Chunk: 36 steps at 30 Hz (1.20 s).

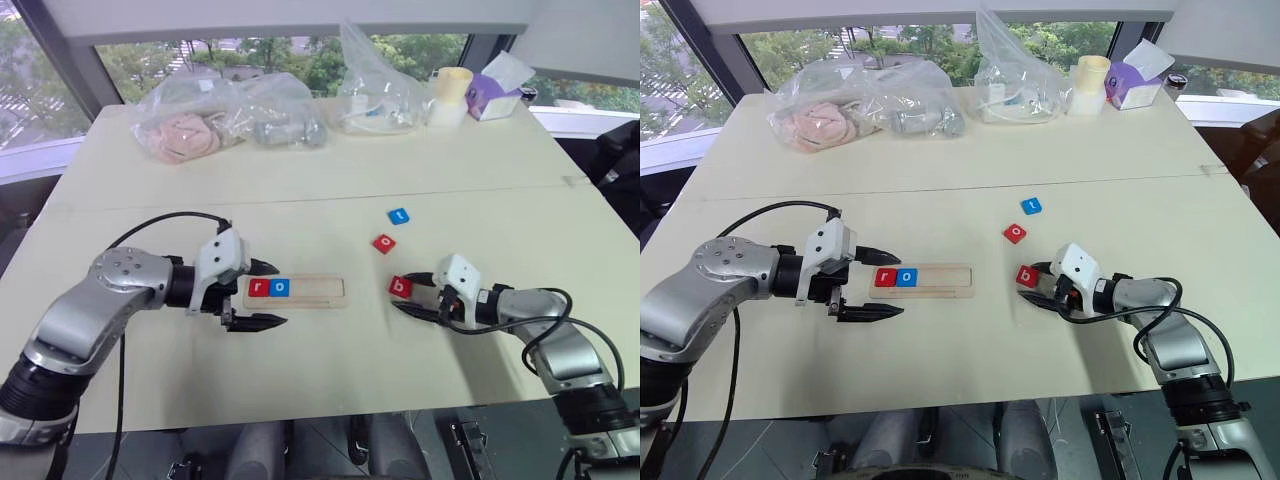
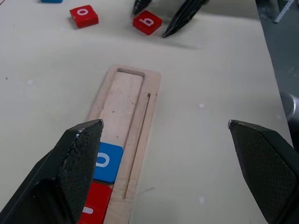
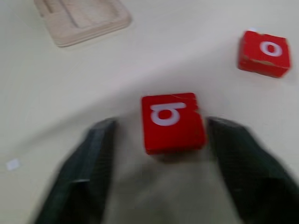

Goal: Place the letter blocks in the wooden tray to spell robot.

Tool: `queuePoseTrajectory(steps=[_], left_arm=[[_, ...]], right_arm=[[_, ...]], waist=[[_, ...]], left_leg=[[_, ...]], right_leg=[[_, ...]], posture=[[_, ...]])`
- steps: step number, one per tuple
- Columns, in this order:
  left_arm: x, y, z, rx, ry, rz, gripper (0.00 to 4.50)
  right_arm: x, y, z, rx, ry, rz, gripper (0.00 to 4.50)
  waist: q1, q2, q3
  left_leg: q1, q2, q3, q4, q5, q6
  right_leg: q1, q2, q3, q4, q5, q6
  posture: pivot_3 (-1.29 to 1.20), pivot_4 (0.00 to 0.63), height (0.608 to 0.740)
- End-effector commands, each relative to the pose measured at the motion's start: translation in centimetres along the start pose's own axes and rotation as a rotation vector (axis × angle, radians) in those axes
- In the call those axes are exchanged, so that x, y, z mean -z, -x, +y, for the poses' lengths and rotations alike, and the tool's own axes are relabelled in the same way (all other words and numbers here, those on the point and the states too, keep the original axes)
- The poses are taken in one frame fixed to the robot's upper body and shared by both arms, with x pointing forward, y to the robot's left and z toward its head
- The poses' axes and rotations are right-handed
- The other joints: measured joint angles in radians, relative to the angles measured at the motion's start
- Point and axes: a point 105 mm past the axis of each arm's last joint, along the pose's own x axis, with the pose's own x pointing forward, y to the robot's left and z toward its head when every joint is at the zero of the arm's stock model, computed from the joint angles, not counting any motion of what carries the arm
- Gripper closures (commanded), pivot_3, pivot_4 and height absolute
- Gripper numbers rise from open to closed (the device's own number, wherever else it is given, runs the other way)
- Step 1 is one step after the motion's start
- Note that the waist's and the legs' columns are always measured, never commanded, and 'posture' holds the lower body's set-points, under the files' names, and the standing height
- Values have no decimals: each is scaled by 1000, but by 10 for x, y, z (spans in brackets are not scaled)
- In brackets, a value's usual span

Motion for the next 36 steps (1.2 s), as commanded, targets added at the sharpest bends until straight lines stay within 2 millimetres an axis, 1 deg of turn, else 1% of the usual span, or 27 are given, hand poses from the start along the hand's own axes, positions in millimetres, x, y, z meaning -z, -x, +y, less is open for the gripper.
queuePoseTrajectory(steps=[1,5,7,9,10,11,13,16,18,21,24,30,33,36], left_arm=[[-2,6,2,-19,-30,0,0],[-1,7,3,-25,-30,0,0],[0,9,5,-39,-27,3,0],[8,19,8,-68,-12,39,0],[12,23,9,-80,-6,59,0],[15,28,10,-91,-2,76,0],[21,36,15,-125,-4,108,0],[22,44,22,-172,-10,120,0],[22,47,22,-190,-10,123,0],[26,46,17,-195,-11,138,0],[25,43,12,-201,1,124,0],[23,33,6,-209,15,93,0],[22,32,5,-213,21,87,0],[22,32,5,-217,25,87,0]], right_arm=[[-4,5,-4,13,7,3,3359],[-7,4,-4,13,15,4,3359],[-20,0,-2,-8,36,-12,3359],[-46,-10,7,-80,62,-49,3359],[-56,-16,13,-119,77,-58,3359],[-63,-20,17,-150,96,-60,3359],[-77,-31,20,-172,137,-79,3359],[-96,-45,26,-229,132,-113,3359],[-99,-54,32,-277,157,-80,3359],[-100,-65,40,-332,183,-66,3359],[-101,-74,39,-338,192,-52,3359],[-99,-96,47,-384,200,-24,3359],[-100,-104,47,-378,210,-20,3359],[-101,-109,46,-377,215,-18,3359]], waist=[[3,0,0],[14,0,0],[17,0,0],[13,0,0],[9,0,0],[8,0,0],[13,0,0],[19,0,0],[20,0,0],[17,0,0],[17,0,0],[16,0,0],[16,0,0],[16,0,0]], left_leg=[[0,0,0,0,0,0],[0,0,0,0,0,0],[0,0,0,0,0,0],[0,0,0,0,0,0],[0,1,0,0,0,0],[0,1,0,-1,0,0],[0,1,0,-1,0,0],[0,1,0,-1,0,0],[-2,2,0,0,0,0],[-3,0,0,0,0,0],[-4,-1,1,0,0,0],[-3,-1,1,0,0,-1],[-3,-1,0,0,1,-1],[-3,-1,1,0,1,-1]], right_leg=[[0,0,0,0,0,0],[0,0,0,0,0,0],[0,0,0,0,0,0],[0,0,0,0,1,-1],[-1,0,0,0,1,-2],[-2,0,0,0,2,-3],[-3,2,0,1,2,-3],[-3,2,0,1,1,-3],[-3,2,0,1,1,-3],[-3,-1,0,-1,2,-3],[-4,-2,0,-1,3,0],[-4,0,0,1,4,0],[-4,1,0,2,4,0],[-4,1,0,2,4,1]], posture=[[0,150,740],[0,150,740],[0,150,740],[0,150,740],[0,150,740],[0,150,740],[0,150,740],[0,150,740],[0,150,740],[0,150,740],[0,150,740],[0,150,740],[0,150,740],[0,150,740]])
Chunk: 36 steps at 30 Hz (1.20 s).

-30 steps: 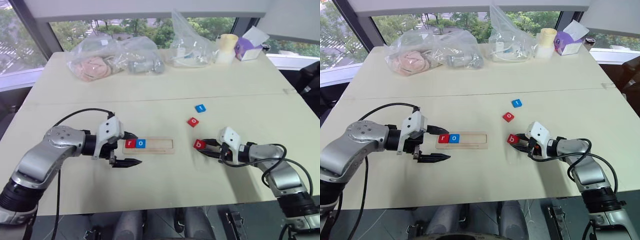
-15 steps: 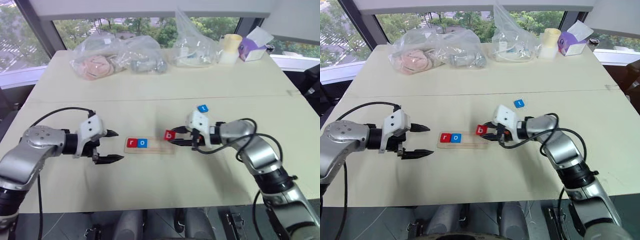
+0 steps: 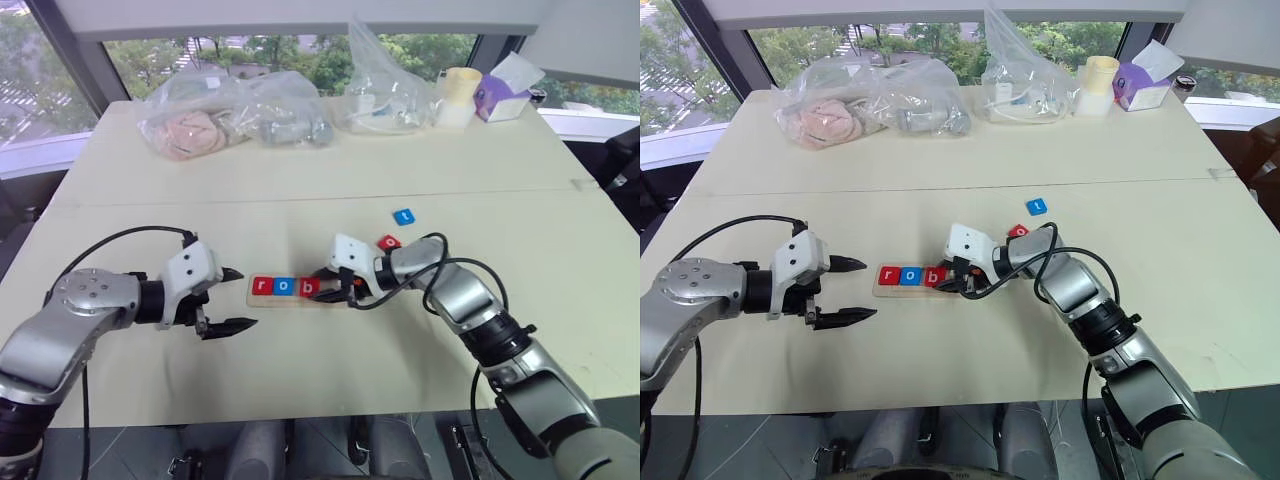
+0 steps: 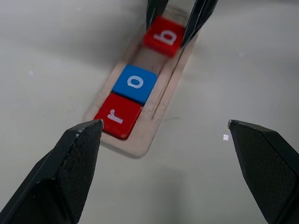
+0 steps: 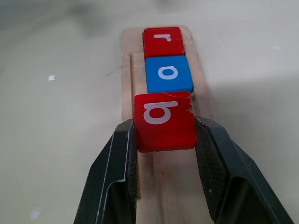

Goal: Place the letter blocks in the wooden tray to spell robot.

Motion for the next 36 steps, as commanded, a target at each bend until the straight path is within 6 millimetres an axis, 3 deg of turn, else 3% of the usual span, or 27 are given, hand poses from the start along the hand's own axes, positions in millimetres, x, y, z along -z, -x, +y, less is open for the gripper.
queuePoseTrajectory(steps=[1,19,25,32,34,36], left_arm=[[-8,4,1,-16,-24,-22,0],[-7,-2,0,-17,-21,-29,0],[-7,-3,0,-17,-17,-31,0],[-7,-4,1,-20,-18,-34,0],[-9,-4,1,-22,-21,-42,0],[-20,-3,7,-52,-11,-104,0]], right_arm=[[-11,-1,-6,11,50,-18,3359],[-17,-13,-5,-1,54,-40,3359],[-22,-14,-5,11,67,-62,258],[-43,-3,-19,93,99,-132,120],[-49,11,-30,163,84,-161,120],[-47,39,-52,324,23,-195,120]], waist=[[0,0,0],[-2,0,0],[-1,0,0],[-1,0,0],[-1,0,0],[3,0,0]], left_leg=[[0,0,0,0,0,0],[0,0,0,0,0,0],[0,0,0,0,0,0],[0,0,0,0,0,-1],[0,0,0,0,1,-1],[0,0,0,0,1,-1]], right_leg=[[0,0,0,0,0,0],[0,0,0,1,0,0],[0,0,0,1,0,0],[0,0,0,1,1,0],[0,0,0,1,1,0],[0,0,0,1,1,0]], posture=[[0,150,740],[0,150,740],[0,150,740],[0,150,740],[0,150,740],[0,150,740]])
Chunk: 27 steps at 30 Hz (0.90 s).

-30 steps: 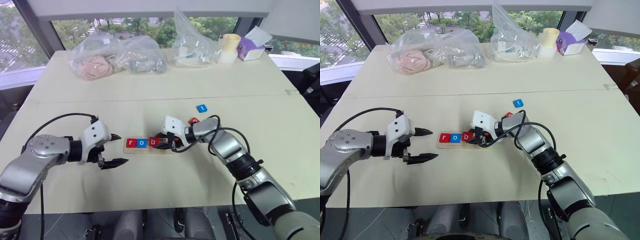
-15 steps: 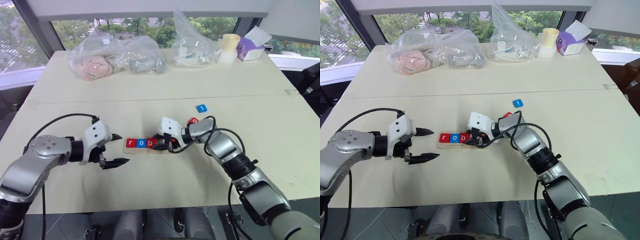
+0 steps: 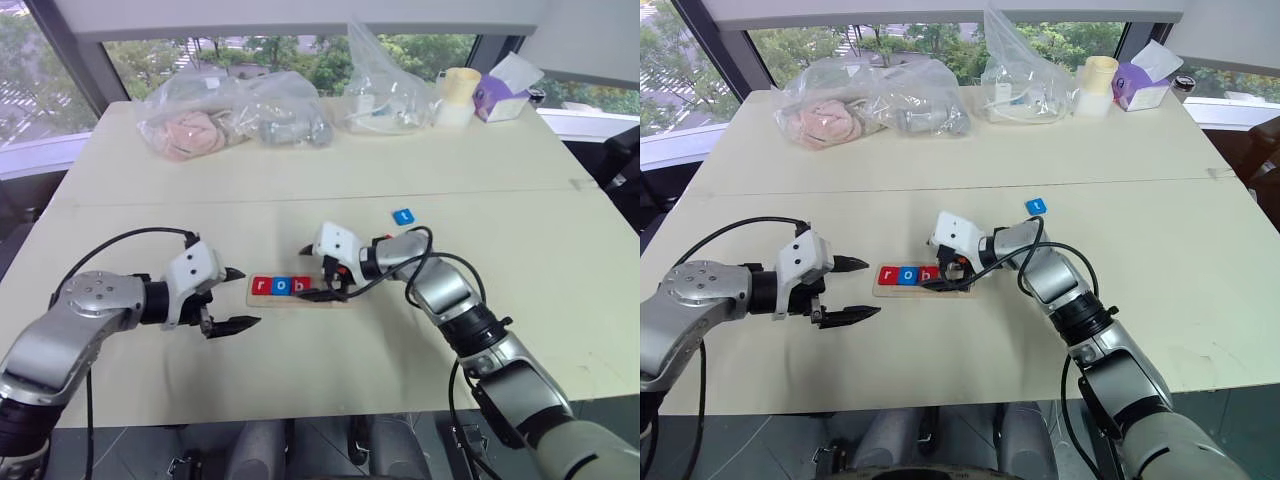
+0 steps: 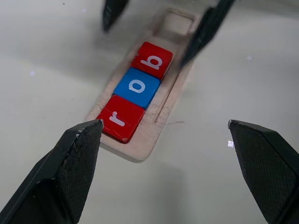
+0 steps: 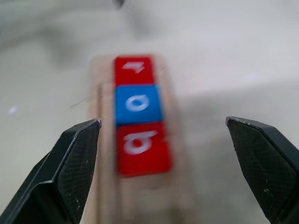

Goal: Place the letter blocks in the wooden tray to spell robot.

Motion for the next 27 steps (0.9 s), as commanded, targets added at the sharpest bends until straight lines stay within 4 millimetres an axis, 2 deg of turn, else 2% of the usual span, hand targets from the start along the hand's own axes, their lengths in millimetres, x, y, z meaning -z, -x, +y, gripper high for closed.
queuePoseTrajectory(steps=[1,5,8,11,13,20,25,27], left_arm=[[-23,2,8,-46,-21,-107,0],[-38,-2,12,-65,-9,-191,0],[-48,-14,11,-63,-2,-255,0],[-52,-24,7,-57,1,-287,0],[-52,-31,4,-46,7,-289,0],[-42,-34,0,6,15,-250,0],[-37,-30,5,-14,-7,-219,0],[-37,-29,7,-22,-6,-217,0]], right_arm=[[-20,43,-42,261,-36,-94,120],[-3,85,-60,477,-206,-121,120],[29,108,-47,569,-323,-56,120],[48,106,-26,558,-358,-4,120],[58,104,-22,574,-379,9,120],[83,89,-41,688,-423,13,120],[95,80,-46,678,-451,26,120],[96,78,-49,678,-454,24,637]], waist=[[5,0,0],[3,-1,-1],[3,-1,-1],[-5,-1,-1],[-10,-1,-1],[-22,-1,-1],[-23,-1,-1],[-23,-1,-1]], left_leg=[[0,0,0,0,0,0],[-1,-1,0,1,1,-1],[0,-1,0,-1,1,-1],[1,-1,1,-1,1,-1],[2,0,1,-1,1,-1],[7,1,0,1,1,-1],[6,1,1,0,1,-1],[6,1,1,0,1,-1]], right_leg=[[0,0,0,0,0,0],[1,-1,0,-1,1,-2],[1,-1,0,0,2,-2],[1,-1,0,0,2,-2],[1,0,1,1,2,-2],[4,1,1,2,-1,-5],[4,1,2,1,-1,-4],[4,1,2,1,0,-3]], posture=[[0,150,740],[0,150,740],[0,150,740],[0,150,740],[0,150,740],[0,150,740],[0,150,740],[0,150,740]])
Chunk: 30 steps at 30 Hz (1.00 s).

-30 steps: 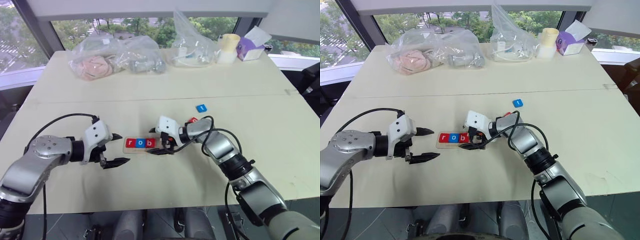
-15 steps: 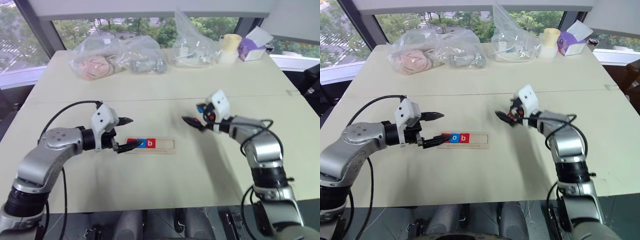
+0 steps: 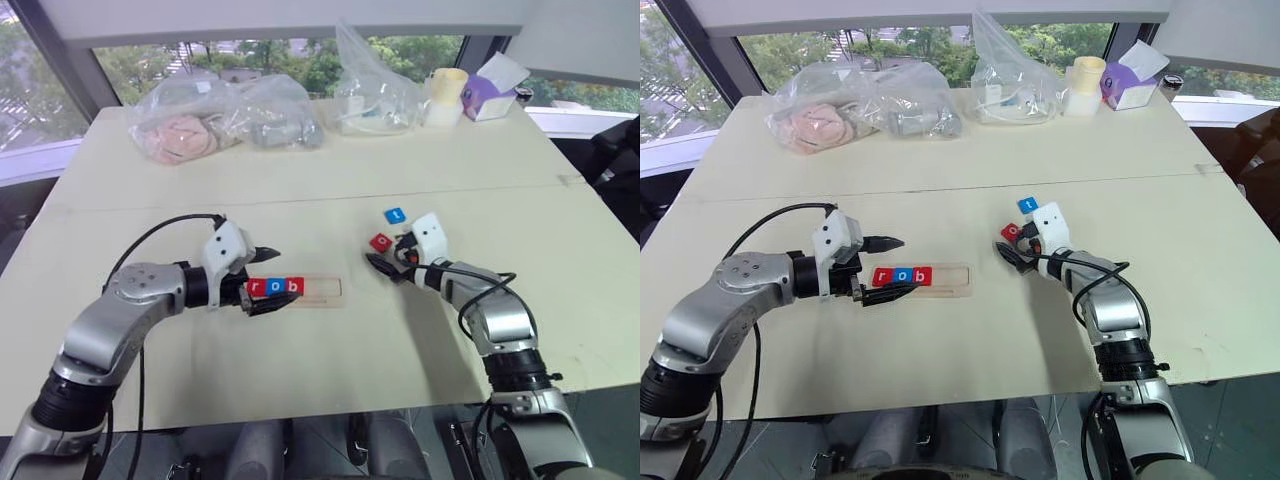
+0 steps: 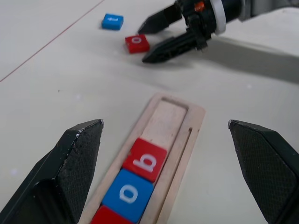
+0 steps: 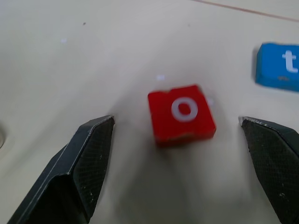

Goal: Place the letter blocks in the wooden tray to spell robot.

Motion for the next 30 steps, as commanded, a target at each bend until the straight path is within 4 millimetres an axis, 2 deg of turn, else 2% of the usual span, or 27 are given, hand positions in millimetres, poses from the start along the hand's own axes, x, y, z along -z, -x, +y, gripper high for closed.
queuePoseTrajectory(steps=[1,3,5,6,10,13,15,20,23,27,30], left_arm=[[-7,5,4,-20,-45,-17,0],[-6,6,3,-23,-45,-14,0],[-5,7,3,-25,-45,-13,0],[-5,7,3,-27,-43,-13,0],[-5,6,2,-27,-46,-14,0],[-6,4,-3,-7,-54,-14,0],[-6,4,-6,12,-59,-11,0],[-14,-4,-11,57,-95,-35,0],[-15,-8,-12,74,-101,-42,0],[-9,-14,-16,115,-119,-10,0],[-7,-15,-15,121,-121,-5,0]], right_arm=[[-3,-5,0,-10,8,-17,900],[-5,-7,-1,-13,11,-23,1808],[-8,-7,-2,-12,11,-27,2936],[-9,-6,-3,-9,8,-28,3319],[-16,1,-8,37,14,-48,3330],[-28,16,-17,163,13,-71,3330],[-32,32,-15,255,-58,-80,3330],[-11,71,24,333,-145,21,3330],[-6,79,38,358,-188,63,3330],[6,79,54,347,-185,162,3330],[8,79,56,344,-210,180,1806]], waist=[[0,0,0],[-1,0,0],[-2,0,0],[-1,0,0],[0,0,0],[3,0,0],[7,0,0],[26,1,0],[23,1,0],[21,1,0],[23,1,0]], left_leg=[[0,0,0,0,0,0],[0,0,0,0,0,0],[0,0,0,0,0,0],[0,0,0,0,0,0],[0,1,0,0,0,0],[0,1,0,0,0,0],[-1,1,-1,0,0,0],[-2,2,-1,-2,0,0],[-3,2,-2,-2,0,0],[-2,3,-1,0,0,-1],[-3,4,-1,-1,0,-1]], right_leg=[[0,0,0,0,0,0],[0,0,0,0,0,-1],[0,0,0,0,-1,-2],[0,0,0,0,-1,-2],[0,0,0,0,-1,-2],[0,0,0,0,-1,-2],[-1,0,0,0,-1,-1],[-3,0,0,0,-1,0],[-3,-1,0,-1,-2,-2],[-3,-2,0,-3,-1,-3],[-4,-2,0,-3,-1,-3]], posture=[[0,150,740],[0,150,740],[0,150,740],[0,150,740],[0,150,740],[0,150,740],[0,150,740],[0,150,740],[0,150,740],[0,150,740],[0,150,740]])
